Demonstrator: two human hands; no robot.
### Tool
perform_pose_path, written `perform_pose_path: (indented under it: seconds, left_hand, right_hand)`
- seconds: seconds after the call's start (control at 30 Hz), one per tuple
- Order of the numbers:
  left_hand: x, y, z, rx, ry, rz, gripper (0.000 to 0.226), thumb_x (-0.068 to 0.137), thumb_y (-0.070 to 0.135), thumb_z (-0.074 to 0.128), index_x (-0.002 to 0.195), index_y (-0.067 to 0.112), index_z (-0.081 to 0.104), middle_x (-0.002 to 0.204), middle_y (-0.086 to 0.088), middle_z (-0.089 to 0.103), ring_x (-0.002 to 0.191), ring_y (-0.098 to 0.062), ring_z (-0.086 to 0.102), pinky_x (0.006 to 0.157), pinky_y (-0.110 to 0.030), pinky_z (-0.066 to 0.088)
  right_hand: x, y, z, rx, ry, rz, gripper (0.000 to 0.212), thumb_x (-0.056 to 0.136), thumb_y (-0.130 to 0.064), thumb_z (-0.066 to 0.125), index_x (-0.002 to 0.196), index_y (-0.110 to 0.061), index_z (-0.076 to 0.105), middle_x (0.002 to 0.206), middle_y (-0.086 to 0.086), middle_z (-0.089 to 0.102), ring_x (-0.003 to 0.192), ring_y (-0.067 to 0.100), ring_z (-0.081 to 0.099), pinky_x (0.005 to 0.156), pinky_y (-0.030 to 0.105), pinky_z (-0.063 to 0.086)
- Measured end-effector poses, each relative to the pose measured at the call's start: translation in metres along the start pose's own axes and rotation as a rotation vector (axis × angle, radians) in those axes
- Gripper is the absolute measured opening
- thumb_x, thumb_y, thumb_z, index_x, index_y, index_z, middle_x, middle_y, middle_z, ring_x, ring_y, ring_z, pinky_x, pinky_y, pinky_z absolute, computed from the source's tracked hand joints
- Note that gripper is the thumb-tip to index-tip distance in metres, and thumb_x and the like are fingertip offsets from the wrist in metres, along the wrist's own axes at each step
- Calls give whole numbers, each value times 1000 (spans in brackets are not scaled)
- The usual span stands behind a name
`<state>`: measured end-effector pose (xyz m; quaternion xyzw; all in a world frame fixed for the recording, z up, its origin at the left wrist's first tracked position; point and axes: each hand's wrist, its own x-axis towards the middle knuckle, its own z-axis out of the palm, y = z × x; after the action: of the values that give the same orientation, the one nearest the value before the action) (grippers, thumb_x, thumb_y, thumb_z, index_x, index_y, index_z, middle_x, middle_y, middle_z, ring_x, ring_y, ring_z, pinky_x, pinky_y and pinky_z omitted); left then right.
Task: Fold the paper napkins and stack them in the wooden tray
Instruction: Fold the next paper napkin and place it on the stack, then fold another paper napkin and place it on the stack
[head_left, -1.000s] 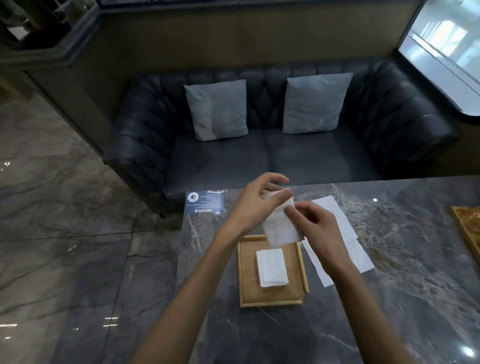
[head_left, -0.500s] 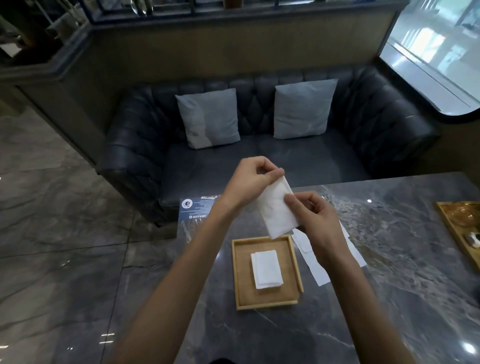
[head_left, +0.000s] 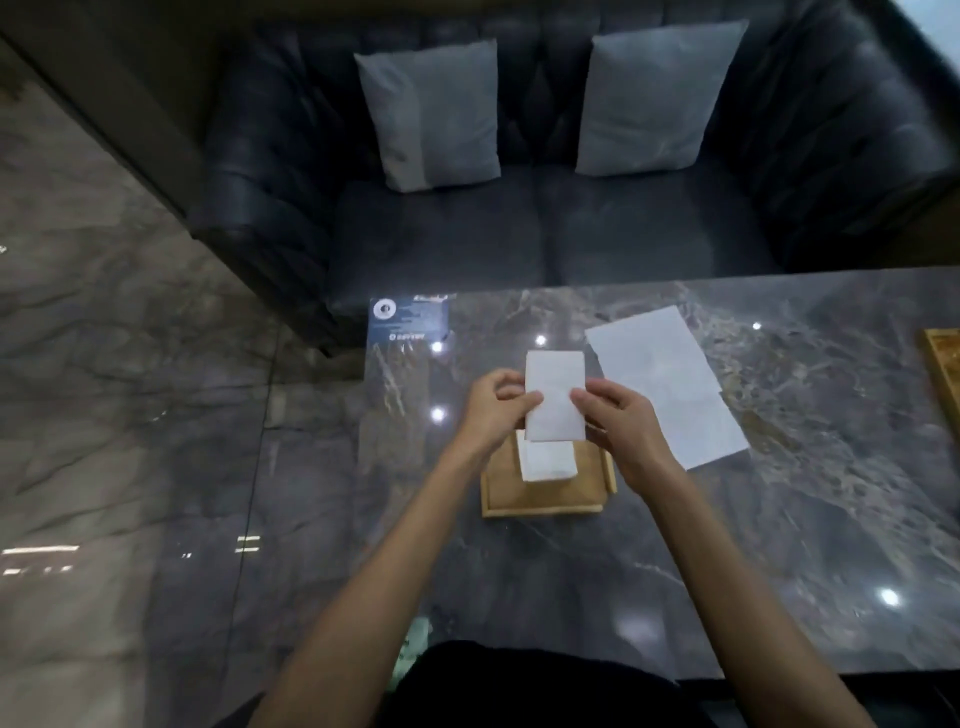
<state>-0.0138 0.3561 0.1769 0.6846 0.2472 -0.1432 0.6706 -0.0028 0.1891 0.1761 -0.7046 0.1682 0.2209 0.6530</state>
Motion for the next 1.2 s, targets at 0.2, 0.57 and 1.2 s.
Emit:
perform_pose_path:
  seconds: [0.2, 0.57, 1.2]
  left_hand:
    - [31, -89, 13, 49, 77, -221, 15, 91, 1, 65, 106, 3, 62, 101, -14, 67, 91, -24, 67, 75, -32, 61]
    - [102, -153, 38, 309, 278, -269, 16, 88, 11, 70, 81, 17, 57, 85, 2, 62, 78, -13, 60, 65, -22, 50]
    - [224, -61, 214, 614, 378, -47, 22, 102, 26, 49, 93, 10, 60, 101, -7, 65, 92, -25, 62, 78, -38, 50]
  right_hand:
    - [38, 71, 4, -237, 26, 179, 36, 94, -12, 68, 125, 3, 60, 112, 11, 64, 87, 17, 64, 62, 20, 58]
    - [118, 144, 11, -560, 117, 150, 25, 92, -23, 67, 115, -13, 63, 104, 4, 68, 95, 20, 64, 76, 29, 52]
    - [237, 90, -221, -580, 520, 93, 23, 95, -26, 57, 104, -11, 72, 107, 11, 74, 100, 32, 67, 85, 40, 50]
